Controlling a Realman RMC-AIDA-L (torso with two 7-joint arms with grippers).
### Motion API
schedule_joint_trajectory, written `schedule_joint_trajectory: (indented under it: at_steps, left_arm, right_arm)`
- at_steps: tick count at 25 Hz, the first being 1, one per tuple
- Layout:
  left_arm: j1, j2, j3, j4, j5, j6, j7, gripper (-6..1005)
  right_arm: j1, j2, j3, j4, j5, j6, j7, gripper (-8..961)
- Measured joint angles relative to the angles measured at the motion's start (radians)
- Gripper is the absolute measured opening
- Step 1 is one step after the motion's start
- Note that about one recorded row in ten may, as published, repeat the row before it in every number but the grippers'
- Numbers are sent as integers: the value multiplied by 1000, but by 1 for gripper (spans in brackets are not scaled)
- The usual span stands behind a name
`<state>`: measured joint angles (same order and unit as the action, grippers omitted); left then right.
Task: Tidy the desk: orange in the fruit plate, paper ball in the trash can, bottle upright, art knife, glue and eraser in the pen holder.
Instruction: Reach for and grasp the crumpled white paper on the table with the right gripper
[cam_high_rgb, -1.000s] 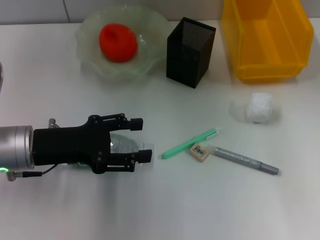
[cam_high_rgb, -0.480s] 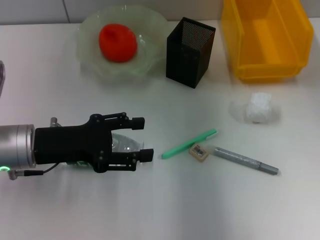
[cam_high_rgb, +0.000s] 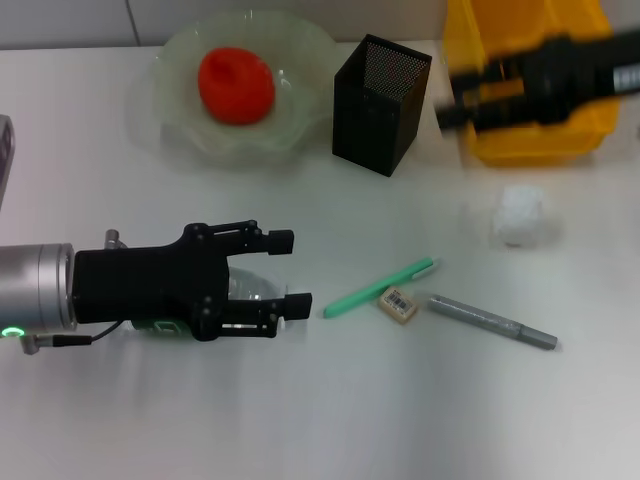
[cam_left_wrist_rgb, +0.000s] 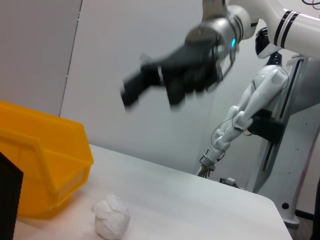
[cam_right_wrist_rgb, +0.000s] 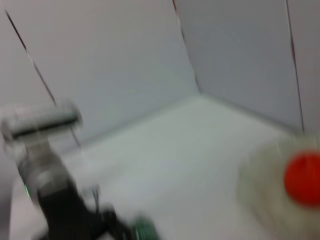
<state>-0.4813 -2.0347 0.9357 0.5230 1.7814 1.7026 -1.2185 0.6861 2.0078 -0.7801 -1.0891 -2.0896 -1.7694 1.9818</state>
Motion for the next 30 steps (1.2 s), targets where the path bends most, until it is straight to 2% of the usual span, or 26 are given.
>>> schedule_joint_trajectory:
  at_steps: [2, 3, 7, 8, 12, 13, 16, 17, 24, 30]
  left_arm:
    - [-3, 0, 0, 0, -1, -2, -4, 800]
    - [-4, 0, 0, 0, -1, -3, -4, 800]
    - [-6, 1, 0, 0, -1, -3, -6, 800]
    - [-6, 1, 0, 0, -1, -3, -7, 800]
    - [-8, 1, 0, 0, -1, -3, -10, 799]
    - [-8, 1, 0, 0, -1, -3, -10, 799]
    - [-8, 1, 0, -3, -1, -3, -10, 799]
    - [-8, 1, 0, -4, -1, -3, -10, 798]
    - [-8, 1, 0, -6, -1, -5, -10, 795]
    - [-5, 1, 0, -4, -1, -5, -10, 792]
  right_arm:
    - [1, 3, -4, -14, -142, -7, 23, 639]
    - [1, 3, -4, -14, -142, -7, 23, 638]
    - [19, 5, -36, -74, -368, -16, 104, 638]
    - [19, 5, -36, -74, -368, -16, 104, 638]
    - [44, 14, -89, -106, -564, -8, 161, 638]
    - [44, 14, -89, -106, -564, -8, 161, 638]
    - [53, 25, -94, -119, -635, 7, 174, 638]
    - [54, 38, -107, -135, -680, 39, 180, 639]
    - [43, 64, -171, -116, -690, 137, 178, 639]
    - [44, 69, -216, -48, -656, 212, 174, 638]
